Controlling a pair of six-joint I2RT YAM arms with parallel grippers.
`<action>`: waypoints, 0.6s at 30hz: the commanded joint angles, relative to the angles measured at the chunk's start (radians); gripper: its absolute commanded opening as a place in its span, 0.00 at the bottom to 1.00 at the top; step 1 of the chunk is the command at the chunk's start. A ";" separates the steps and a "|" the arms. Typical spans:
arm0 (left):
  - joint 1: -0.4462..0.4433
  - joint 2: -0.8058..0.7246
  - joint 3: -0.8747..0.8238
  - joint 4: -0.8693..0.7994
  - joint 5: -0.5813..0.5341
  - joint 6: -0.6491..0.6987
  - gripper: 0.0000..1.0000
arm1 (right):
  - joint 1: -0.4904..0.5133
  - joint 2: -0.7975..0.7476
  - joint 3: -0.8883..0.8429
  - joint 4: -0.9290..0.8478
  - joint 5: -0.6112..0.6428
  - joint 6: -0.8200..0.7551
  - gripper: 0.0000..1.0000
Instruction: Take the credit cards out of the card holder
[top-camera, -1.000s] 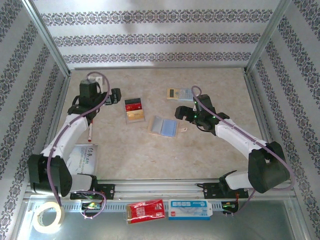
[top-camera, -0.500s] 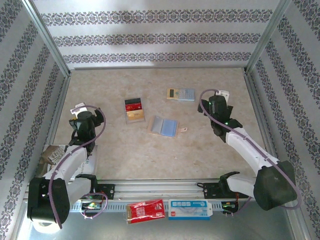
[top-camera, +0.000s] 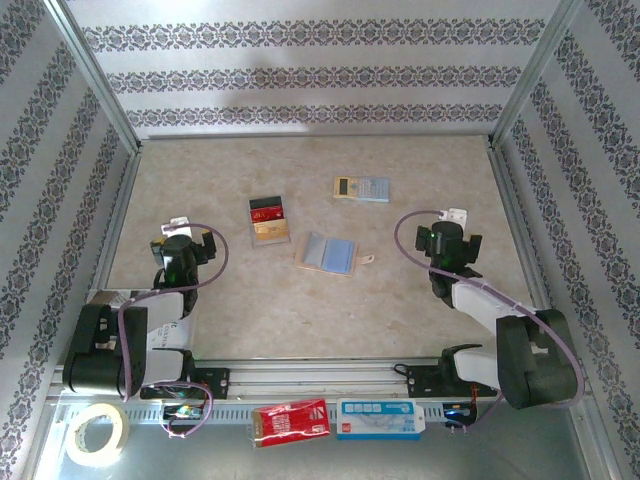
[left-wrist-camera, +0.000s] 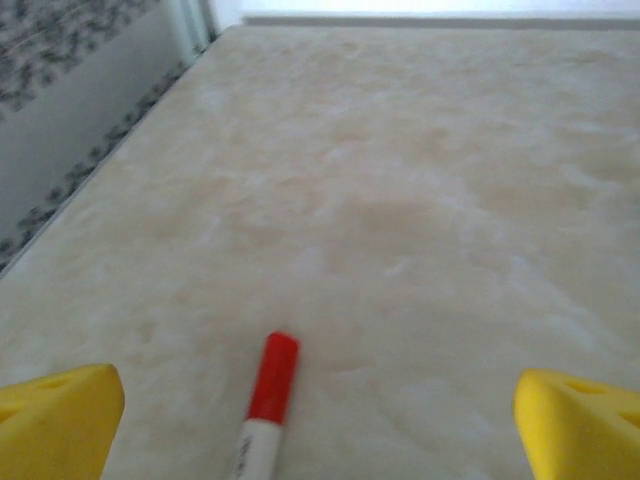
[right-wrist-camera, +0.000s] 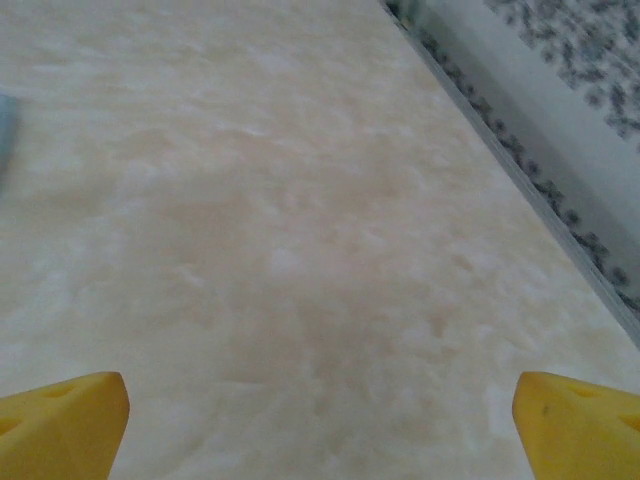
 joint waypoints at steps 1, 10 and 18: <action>0.013 0.018 0.016 0.114 0.159 0.075 1.00 | -0.024 0.013 -0.042 0.246 -0.163 -0.077 0.98; 0.013 0.181 0.028 0.291 0.297 0.056 1.00 | -0.060 0.088 -0.082 0.434 -0.285 -0.092 0.98; 0.013 0.279 0.065 0.308 0.281 0.053 1.00 | -0.086 0.262 -0.059 0.559 -0.324 -0.075 0.98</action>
